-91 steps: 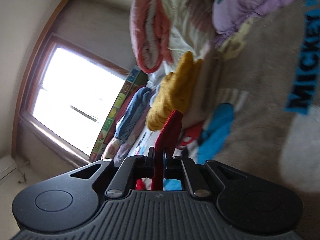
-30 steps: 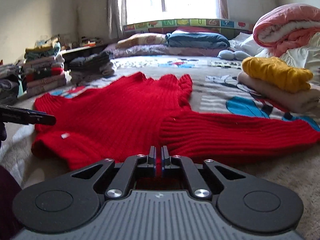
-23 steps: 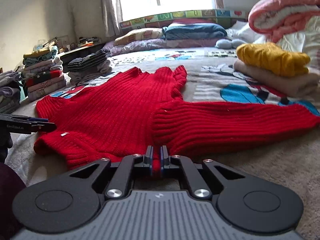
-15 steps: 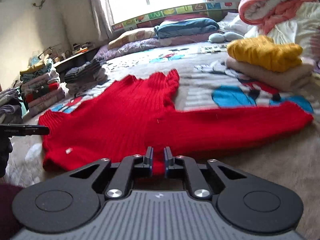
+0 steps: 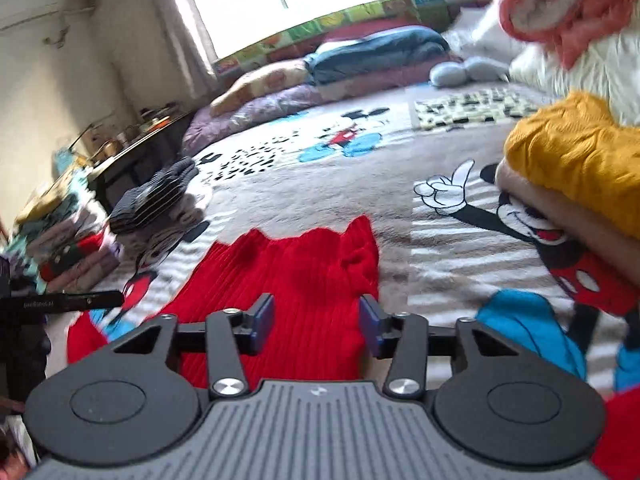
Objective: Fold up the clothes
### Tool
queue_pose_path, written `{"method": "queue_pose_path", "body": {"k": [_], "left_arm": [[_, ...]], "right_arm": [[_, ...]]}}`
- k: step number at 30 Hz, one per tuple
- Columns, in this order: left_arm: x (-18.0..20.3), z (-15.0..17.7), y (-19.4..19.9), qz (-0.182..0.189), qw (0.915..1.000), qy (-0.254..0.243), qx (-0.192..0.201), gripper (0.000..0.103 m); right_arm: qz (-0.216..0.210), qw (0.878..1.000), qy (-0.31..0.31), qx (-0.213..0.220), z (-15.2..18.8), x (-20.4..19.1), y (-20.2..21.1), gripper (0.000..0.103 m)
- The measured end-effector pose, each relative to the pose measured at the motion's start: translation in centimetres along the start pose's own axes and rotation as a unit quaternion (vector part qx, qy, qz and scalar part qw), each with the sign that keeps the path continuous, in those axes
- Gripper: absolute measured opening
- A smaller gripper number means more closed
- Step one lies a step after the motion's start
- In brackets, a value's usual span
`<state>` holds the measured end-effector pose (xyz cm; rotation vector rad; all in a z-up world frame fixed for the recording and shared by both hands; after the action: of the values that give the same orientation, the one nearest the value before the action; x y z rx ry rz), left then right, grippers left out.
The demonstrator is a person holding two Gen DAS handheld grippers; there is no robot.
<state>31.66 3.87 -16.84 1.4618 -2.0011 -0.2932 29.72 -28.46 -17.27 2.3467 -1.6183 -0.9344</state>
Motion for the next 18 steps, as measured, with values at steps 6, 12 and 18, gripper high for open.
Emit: {"method": "queue_pose_path", "body": {"k": [6,12,18], "left_arm": [[-2.1,-1.8,-4.3,0.005,0.9983,0.052,-0.025,0.056],[-2.6,-2.4,-7.5,0.014,0.9959,0.07,-0.055,0.056],[-2.4,-2.0,-9.4,0.018,0.9947,0.071,-0.072,0.034]], "right_arm": [[0.017,0.999,-0.028,-0.029,-0.8,2.1,-5.1,0.051],[0.017,0.998,-0.055,-0.039,-1.7,3.0,-8.5,0.052],[0.02,0.998,-0.042,-0.047,-1.9,3.4,-10.8,0.052]]}}
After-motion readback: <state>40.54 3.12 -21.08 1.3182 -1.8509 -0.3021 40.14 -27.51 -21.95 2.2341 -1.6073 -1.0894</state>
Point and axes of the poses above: each gripper's, at about its wrist camera, not at the fingertips, and y roughly against the way its jaws point, x to its right, z to its underside, the point moved 8 cm from there along -y, roughly the way its jaws point, and after that the axes turned 6 degrees about x, right-handed, at the moved point
